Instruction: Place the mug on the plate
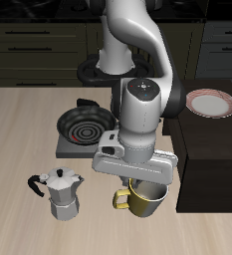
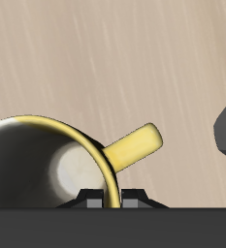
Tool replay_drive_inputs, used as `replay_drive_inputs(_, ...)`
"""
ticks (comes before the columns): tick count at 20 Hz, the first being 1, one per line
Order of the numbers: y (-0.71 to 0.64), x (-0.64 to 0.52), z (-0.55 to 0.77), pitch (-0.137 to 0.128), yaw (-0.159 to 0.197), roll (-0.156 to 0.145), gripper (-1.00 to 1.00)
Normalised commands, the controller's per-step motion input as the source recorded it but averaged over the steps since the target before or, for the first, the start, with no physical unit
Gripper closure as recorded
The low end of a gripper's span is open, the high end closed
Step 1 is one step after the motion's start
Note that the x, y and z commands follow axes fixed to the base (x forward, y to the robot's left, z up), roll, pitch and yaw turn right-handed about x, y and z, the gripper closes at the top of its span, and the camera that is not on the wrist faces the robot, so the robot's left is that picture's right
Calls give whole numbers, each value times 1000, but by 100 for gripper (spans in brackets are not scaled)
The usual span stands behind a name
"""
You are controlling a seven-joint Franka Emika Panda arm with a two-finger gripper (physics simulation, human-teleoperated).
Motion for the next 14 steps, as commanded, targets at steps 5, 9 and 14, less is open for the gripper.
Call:
replay_drive_inputs(5, 57, 11, 331, -16, -46, 8, 100)
replay_drive_inputs(9, 102, -57, 447, -67, 26, 5, 100)
replay_drive_inputs(14, 5, -76, 456, -54, 31, -6, 100)
